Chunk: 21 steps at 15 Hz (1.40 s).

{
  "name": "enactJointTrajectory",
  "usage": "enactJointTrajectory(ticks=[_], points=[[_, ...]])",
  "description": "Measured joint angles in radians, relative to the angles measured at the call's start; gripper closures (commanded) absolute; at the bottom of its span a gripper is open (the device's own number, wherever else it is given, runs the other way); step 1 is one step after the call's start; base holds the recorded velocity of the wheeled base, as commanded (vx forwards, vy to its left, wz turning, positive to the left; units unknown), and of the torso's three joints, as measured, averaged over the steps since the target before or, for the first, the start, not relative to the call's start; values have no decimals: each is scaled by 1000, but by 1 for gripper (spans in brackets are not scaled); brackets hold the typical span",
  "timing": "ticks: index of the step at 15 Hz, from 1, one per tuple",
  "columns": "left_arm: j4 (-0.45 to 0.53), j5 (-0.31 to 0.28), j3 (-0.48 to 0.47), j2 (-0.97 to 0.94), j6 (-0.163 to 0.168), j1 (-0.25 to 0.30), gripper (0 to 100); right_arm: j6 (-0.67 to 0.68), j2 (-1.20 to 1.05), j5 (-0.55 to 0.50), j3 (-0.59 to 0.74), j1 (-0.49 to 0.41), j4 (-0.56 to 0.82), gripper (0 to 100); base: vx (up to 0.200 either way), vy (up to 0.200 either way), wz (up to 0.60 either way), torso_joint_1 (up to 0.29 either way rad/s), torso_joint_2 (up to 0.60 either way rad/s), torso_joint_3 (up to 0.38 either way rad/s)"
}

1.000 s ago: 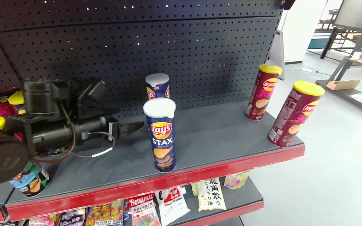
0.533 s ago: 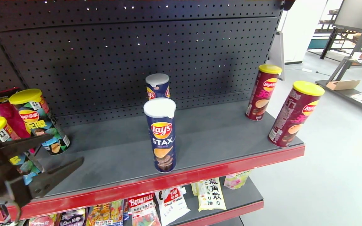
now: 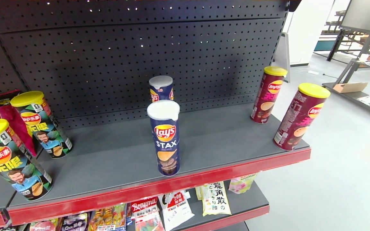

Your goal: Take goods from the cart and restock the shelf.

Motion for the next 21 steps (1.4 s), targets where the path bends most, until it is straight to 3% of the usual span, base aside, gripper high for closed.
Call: enactJointTrajectory(ticks=[10,13,17,21], points=[[-13,-18,29,-168,-5,-19,0,-1,0,0,-1,0,0,0,0,0,60,0,0,1],[-14,-32,40,-180,-4,-51,0,0,0,-1,-1,0,0,0,0,0,600,-1,-2,2],[-17,-27,60,-198,-7,-83,0,-1,0,0,0,0,0,0,0,0,0,0,0,0],[-18,-17,66,-204,-51,-85,0,0,0,0,0,0,0,0,0,0,0,0,0,0]])
